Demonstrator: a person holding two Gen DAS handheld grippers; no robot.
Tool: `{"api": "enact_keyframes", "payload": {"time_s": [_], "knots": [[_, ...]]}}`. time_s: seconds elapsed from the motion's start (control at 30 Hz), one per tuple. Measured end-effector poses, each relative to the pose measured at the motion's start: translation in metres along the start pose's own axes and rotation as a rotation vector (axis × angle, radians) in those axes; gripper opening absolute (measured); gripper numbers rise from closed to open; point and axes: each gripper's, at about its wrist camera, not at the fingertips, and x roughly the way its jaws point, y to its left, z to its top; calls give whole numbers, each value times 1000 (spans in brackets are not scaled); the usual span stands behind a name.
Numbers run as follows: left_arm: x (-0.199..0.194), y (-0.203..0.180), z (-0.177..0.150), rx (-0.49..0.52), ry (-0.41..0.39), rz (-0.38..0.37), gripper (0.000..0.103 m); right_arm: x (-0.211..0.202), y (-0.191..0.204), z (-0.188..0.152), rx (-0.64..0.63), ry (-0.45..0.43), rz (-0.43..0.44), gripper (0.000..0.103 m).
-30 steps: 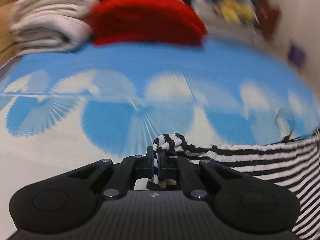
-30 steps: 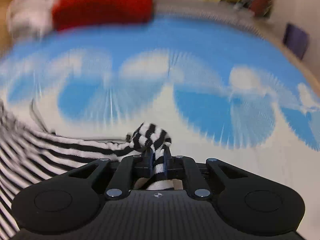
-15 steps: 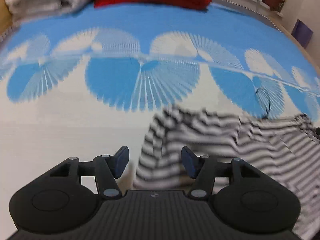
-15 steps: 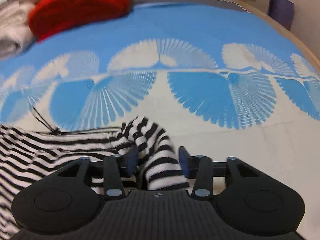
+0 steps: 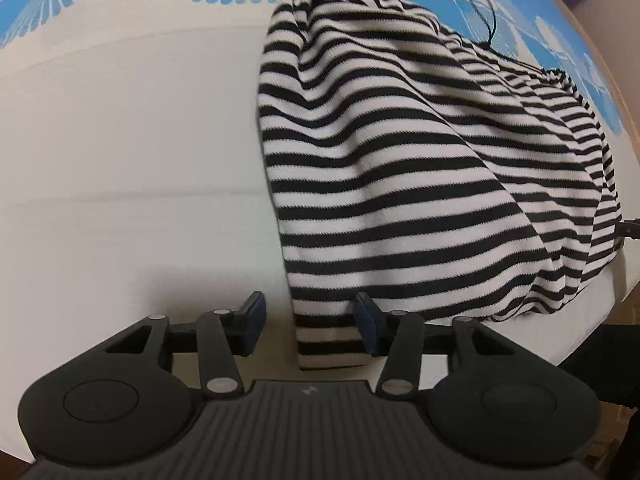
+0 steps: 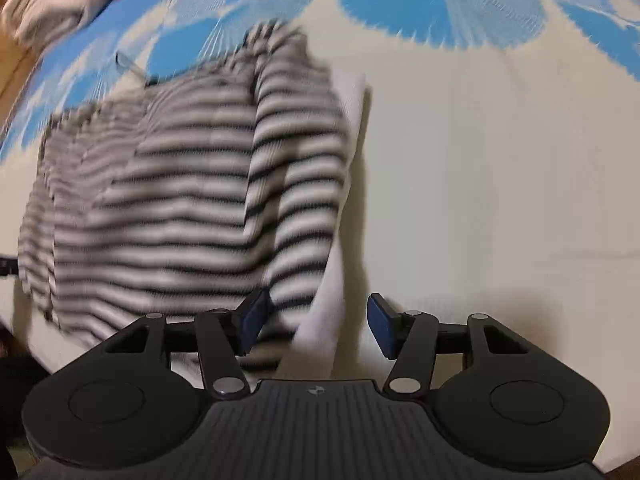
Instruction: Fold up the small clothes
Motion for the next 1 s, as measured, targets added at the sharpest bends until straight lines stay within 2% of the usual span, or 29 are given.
{"api": "enact_keyframes", "payload": {"time_s": [0.03, 0.07, 0.13, 0.23, 0.27, 0.33, 0.37, 0.4, 0.5, 0.57, 0.6, 0.67, 0.7, 0.77, 0.83, 0.93, 1.0], "knots": [[1, 0, 0, -11, -1, -2, 30, -1, 1, -1, 7, -8, -2, 56], [1, 0, 0, -23, 5, -17, 4, -4, 1, -1, 19, -18, -4, 54], [-9, -5, 1, -2, -17, -12, 3, -13, 1, -1, 53, -39, 44, 16], [-48, -2, 2, -22, -144, -6, 1, -54, -6, 0, 100, -169, 150, 12], [-63, 1, 1, -39, -193, 7, 1, -69, -12, 1, 134, -214, 195, 11], [-77, 2, -3, -20, -235, 92, 1, -81, -25, -2, 172, -239, 201, 11], [-71, 3, -5, -18, -204, 119, 1, -78, -29, -6, 174, -212, 176, 11], [-56, 1, -6, -5, -138, 132, 1, -64, -30, -10, 168, -141, 131, 10], [-10, -21, -15, 141, 41, 229, 2, -17, -20, -23, 81, 57, 2, 10], [-2, -30, -14, 159, 70, 264, 4, -8, -12, -23, 57, 73, -36, 11], [-7, -30, -11, 144, 56, 277, 5, -10, -10, -22, 58, 61, -44, 13], [-24, -34, -3, 136, -22, 288, 8, -21, -6, -17, 56, 8, -70, 18], [-34, -36, 2, 136, -71, 282, 12, -29, -2, -15, 41, -39, -100, 25], [-50, -39, 13, 110, -167, 242, 28, -45, 8, -11, -27, -177, -206, 29], [-52, -46, 29, 73, -228, 207, 29, -52, 15, -6, -56, -277, -265, 34], [-47, -55, 49, 26, -301, 177, 29, -50, 22, 8, -53, -371, -243, 36], [-41, -58, 57, -8, -331, 146, 31, -43, 23, 22, -47, -398, -220, 39]]}}
